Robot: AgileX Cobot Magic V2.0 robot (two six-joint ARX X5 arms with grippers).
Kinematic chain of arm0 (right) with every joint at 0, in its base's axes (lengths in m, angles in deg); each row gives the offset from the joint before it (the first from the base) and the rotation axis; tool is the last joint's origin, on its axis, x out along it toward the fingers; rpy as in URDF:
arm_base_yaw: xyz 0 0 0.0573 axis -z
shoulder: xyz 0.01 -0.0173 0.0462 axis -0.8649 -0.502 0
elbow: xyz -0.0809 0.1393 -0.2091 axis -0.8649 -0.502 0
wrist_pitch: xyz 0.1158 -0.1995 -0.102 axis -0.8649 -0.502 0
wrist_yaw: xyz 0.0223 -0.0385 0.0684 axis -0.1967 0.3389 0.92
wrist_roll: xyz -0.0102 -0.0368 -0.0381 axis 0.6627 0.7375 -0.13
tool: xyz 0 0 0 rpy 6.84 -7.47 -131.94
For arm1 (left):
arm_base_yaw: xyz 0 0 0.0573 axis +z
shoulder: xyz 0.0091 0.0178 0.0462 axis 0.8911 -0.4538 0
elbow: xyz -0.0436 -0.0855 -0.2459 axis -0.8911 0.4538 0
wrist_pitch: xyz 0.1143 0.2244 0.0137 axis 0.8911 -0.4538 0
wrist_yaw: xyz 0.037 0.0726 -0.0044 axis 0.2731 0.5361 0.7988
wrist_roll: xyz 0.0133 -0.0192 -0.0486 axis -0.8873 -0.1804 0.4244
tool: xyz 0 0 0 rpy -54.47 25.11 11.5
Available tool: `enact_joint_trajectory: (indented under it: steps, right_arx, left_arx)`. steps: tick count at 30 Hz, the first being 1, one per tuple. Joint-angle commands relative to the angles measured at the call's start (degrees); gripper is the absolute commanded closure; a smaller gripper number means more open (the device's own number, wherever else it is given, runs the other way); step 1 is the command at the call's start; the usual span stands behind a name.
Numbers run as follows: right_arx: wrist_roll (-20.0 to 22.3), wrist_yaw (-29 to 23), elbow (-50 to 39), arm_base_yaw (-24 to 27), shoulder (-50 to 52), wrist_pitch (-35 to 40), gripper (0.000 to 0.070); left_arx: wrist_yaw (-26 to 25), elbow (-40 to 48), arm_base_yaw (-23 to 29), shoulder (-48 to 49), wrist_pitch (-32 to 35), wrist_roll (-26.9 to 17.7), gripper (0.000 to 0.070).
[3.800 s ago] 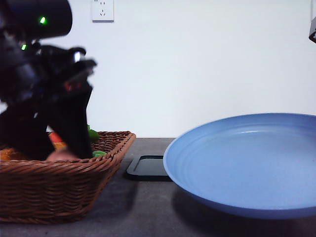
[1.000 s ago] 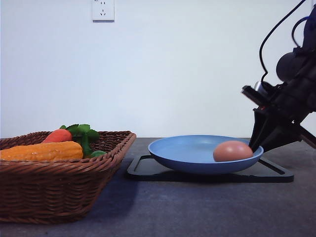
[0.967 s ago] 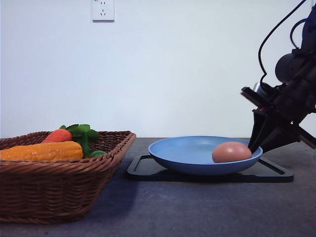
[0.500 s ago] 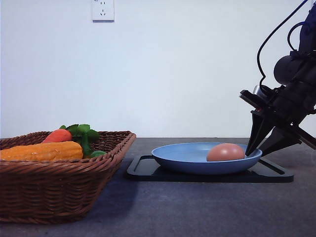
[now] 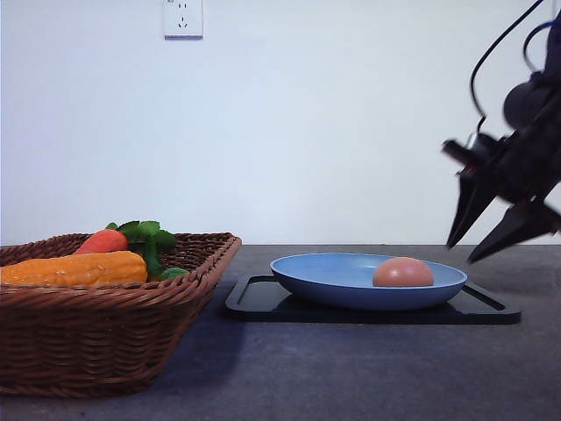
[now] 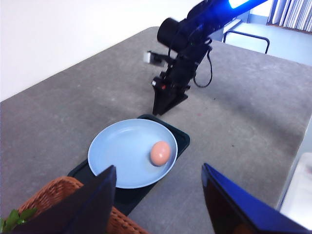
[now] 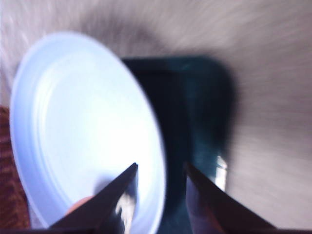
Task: Transfer egg from basket to plate and serve
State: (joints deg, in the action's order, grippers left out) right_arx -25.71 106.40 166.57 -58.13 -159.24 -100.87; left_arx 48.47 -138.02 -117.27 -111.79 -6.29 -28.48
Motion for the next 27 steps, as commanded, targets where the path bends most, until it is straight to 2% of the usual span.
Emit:
enact_joint_trajectory:
  steps: [1, 5, 9, 13, 15, 16, 21, 27]
  right_arx:
    - [2.4, 0.0, 3.0, 1.0, 1.2, -1.7, 0.0512]
    - [4.4, 0.1, 5.4, 2.7, 5.0, -5.4, 0.0534]
    - [6.8, 0.0, 5.2, 2.8, 10.3, -8.5, 0.062]
    - [9.3, -1.2, 4.9, 0.7, 15.7, -12.3, 0.0689]
    - [10.3, -3.6, 4.3, -1.8, 18.7, -13.0, 0.07]
    - [10.6, -5.2, 3.7, -3.1, 20.2, -13.0, 0.07]
    - [11.1, -15.2, -2.2, -9.6, 28.2, -10.7, 0.07]
    - [9.4, -25.6, -16.3, -18.2, 40.0, 0.8, 0.07]
  left_arx:
    - [0.4, -1.0, -0.5, -0.3, 1.1, 0.3, 0.0343]
    - [2.3, -1.0, -0.4, -1.0, 1.8, 0.1, 0.0369]
    - [6.2, -1.0, -0.1, -3.0, 1.8, -2.0, 0.0441]
    - [9.0, -1.0, 1.6, -6.2, 1.4, -4.3, 0.0591]
    - [10.0, -1.0, 3.0, -8.0, 0.3, -5.4, 0.0683]
    - [10.3, -1.0, 4.0, -8.9, -0.4, -5.6, 0.07]
    - [10.7, -0.7, 10.9, -12.7, -3.5, -3.9, 0.07]
    - [10.6, 2.2, 20.7, -12.3, -3.2, 1.0, 0.07]
